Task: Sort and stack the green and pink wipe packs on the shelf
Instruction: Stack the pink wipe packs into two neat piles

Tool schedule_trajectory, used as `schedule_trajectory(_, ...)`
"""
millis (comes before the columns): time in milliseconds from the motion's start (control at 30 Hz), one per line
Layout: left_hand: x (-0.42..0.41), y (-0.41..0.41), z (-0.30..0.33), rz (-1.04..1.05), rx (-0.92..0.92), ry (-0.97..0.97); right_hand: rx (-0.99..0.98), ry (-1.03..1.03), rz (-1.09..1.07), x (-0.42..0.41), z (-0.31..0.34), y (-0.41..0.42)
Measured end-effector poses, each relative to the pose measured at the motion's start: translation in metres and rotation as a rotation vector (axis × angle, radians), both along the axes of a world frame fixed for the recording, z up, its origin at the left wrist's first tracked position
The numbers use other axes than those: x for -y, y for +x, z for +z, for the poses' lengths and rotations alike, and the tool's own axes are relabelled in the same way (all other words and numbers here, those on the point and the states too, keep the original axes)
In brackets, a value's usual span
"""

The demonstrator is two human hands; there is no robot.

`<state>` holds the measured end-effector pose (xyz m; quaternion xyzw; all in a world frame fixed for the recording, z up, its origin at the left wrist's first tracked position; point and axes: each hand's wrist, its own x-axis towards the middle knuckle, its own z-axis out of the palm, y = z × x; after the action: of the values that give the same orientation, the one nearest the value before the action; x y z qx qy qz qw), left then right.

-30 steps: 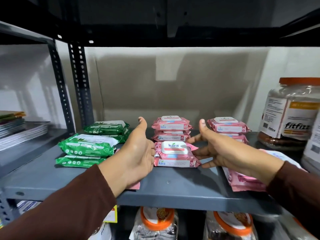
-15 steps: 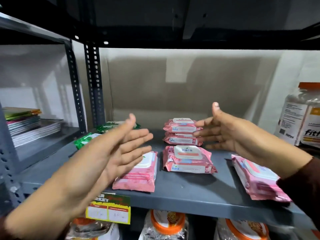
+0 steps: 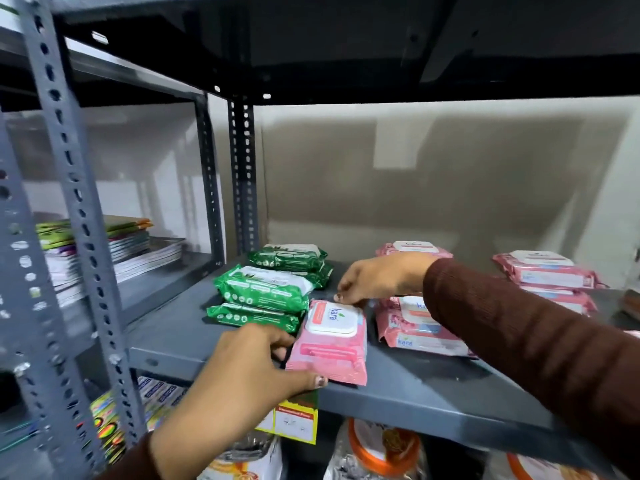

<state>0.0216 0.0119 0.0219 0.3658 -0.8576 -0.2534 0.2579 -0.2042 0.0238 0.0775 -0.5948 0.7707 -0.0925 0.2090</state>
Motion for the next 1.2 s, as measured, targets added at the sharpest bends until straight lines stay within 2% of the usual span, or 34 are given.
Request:
schedule_trajectory(200, -0.003, 0.0, -0.001, 0.02, -0.098, 0.044, 0.256, -0.072, -0.041, -0.001, 0.007, -0.001)
schedule_trajectory(333, -0.01, 0.0, 0.006, 0.063, -0.166, -0.044, 0.399, -0.181, -0.11, -0.019, 0.025, -0.01)
schedule_trajectory(400, -0.007, -0.004, 0.014, 0.069, -0.272, -0.058, 0.437, -0.255, -0.165, -0.034, 0.035, -0.016)
schedule_trajectory(533, 0.014, -0.038, 0.036, -0.084, -0.486, 0.039, 0.596, -0.407, -0.306, -0.079, 0.044, -0.035)
schedule_trajectory(667, 0.03, -0.1, 0.044, -0.205, -0.507, 0.166, 0.734, -0.452, -0.469, -0.115, 0.03, -0.059)
schedule_trajectory(833, 0.037, -0.157, 0.027, -0.241, -0.414, 0.311, 0.747, -0.445, -0.627, -0.135, 0.003, -0.073)
schedule_trajectory(967, 0.038, -0.171, 0.017, -0.238, -0.384, 0.379, 0.597, -0.407, -0.666, -0.143, -0.004, -0.07)
schedule_trajectory(1033, 0.036, -0.167, 0.017, -0.272, -0.363, 0.421, 0.412, -0.46, -0.672, -0.148, -0.005, -0.066)
schedule_trajectory(1100, 0.03, -0.159, 0.016, -0.296, -0.38, 0.462, 0.126, -0.662, -0.687, -0.155, -0.007, -0.059)
schedule_trajectory(1133, 0.026, -0.154, 0.016, -0.297, -0.398, 0.47, 0.085, -0.775, -0.677, -0.159, -0.008, -0.053)
schedule_trajectory(1200, 0.017, -0.139, 0.014, -0.287, -0.416, 0.439, 0.342, -0.875, -0.592, -0.166, -0.01, -0.037)
